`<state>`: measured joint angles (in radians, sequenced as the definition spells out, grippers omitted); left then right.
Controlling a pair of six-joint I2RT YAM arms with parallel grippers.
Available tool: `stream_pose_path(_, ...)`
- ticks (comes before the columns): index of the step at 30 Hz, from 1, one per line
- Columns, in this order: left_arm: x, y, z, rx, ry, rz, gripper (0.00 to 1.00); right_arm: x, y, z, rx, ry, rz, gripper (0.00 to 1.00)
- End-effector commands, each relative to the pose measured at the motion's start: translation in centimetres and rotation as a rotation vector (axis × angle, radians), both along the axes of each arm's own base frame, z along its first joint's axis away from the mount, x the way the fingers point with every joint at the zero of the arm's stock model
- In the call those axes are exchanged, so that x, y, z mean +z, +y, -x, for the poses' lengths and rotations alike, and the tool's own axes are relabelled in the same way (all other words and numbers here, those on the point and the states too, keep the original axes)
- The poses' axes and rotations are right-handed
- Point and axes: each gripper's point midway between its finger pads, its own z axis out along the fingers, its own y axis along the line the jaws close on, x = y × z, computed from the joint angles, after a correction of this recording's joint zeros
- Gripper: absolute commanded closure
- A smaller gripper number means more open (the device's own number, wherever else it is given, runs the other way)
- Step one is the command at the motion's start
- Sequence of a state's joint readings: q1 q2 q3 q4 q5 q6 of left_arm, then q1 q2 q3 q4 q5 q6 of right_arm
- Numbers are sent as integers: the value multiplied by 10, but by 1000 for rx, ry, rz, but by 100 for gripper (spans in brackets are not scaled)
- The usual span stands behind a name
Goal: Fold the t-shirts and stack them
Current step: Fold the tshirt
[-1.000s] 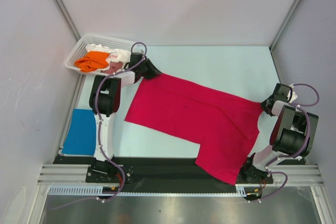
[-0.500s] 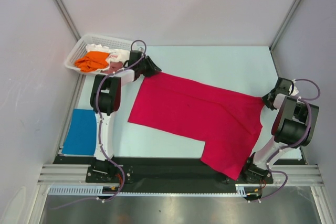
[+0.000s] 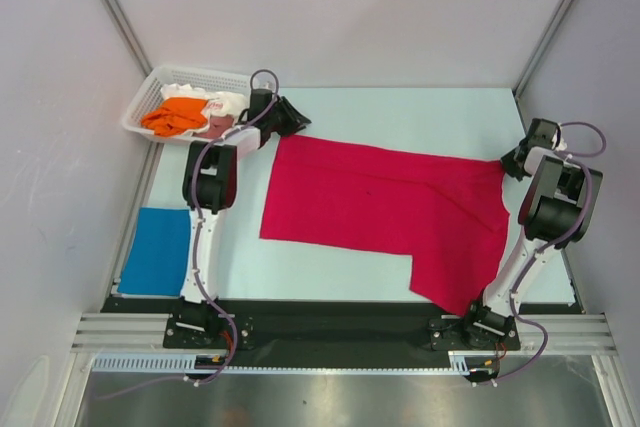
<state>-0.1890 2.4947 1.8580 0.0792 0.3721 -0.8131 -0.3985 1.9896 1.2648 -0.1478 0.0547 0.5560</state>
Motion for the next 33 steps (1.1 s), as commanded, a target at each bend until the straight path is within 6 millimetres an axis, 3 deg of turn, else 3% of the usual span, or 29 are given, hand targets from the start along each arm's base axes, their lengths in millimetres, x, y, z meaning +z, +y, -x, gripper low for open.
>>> stream_pose_path(1,-12,17,-17,58,37,7,63,-14,-7,-14,3,33,2,94)
stream_pose_path(2,-20,18,-19,59,46,7,64,-8,-10,-24,4,13,9,94)
stream_pose_path(8,3,17,-36,43,-5,-1,63,-9,-14,-40,20,25,6,92)
stream_pose_path(11,35,14,-32,20,-53,-5,60,4,-16,-38,30,27,21,81)
stream_pose_path(12,36,15,-26,16,-47,-13,60,9,-16,-36,38,26,22,67)
stream_pose_path(13,65,14,-23,10,-91,-15,59,15,-16,-35,39,26,26,60)
stream_pose_path(14,77,10,-18,-9,-117,-32,58,25,-16,-28,40,36,30,55)
stream_pose_path(15,73,12,-9,-9,-100,-51,58,33,-19,-24,33,35,41,45)
stream_pose_path(16,106,11,-2,-18,-153,-63,57,39,-19,-19,30,42,48,40)
stream_pose_path(17,100,10,11,-28,-134,-80,57,54,-19,-12,28,44,61,35)
stream_pose_path(20,125,9,40,-40,-153,-105,56,74,-21,7,11,71,84,28)
stream_pose_path(21,129,7,49,-51,-153,-101,56,92,-20,12,8,59,116,24)
stream_pose_path(23,133,3,75,-71,-144,-108,56,101,-14,25,12,81,137,20)
stream_pose_path(24,131,2,85,-76,-135,-113,56,116,-13,30,16,66,171,17)
stream_pose_path(27,132,1,117,-92,-139,-135,56,117,11,41,70,78,171,12)
stream_pose_path(29,115,8,132,-94,-114,-176,57,130,34,38,136,16,156,11)
stream_pose_path(30,118,11,137,-93,-120,-188,57,122,51,43,190,9,114,11)
stream_pose_path(31,113,16,138,-91,-119,-223,59,133,68,39,232,-36,113,11)
stream_pose_path(33,101,23,145,-86,-95,-264,60,125,97,44,317,-55,56,12)
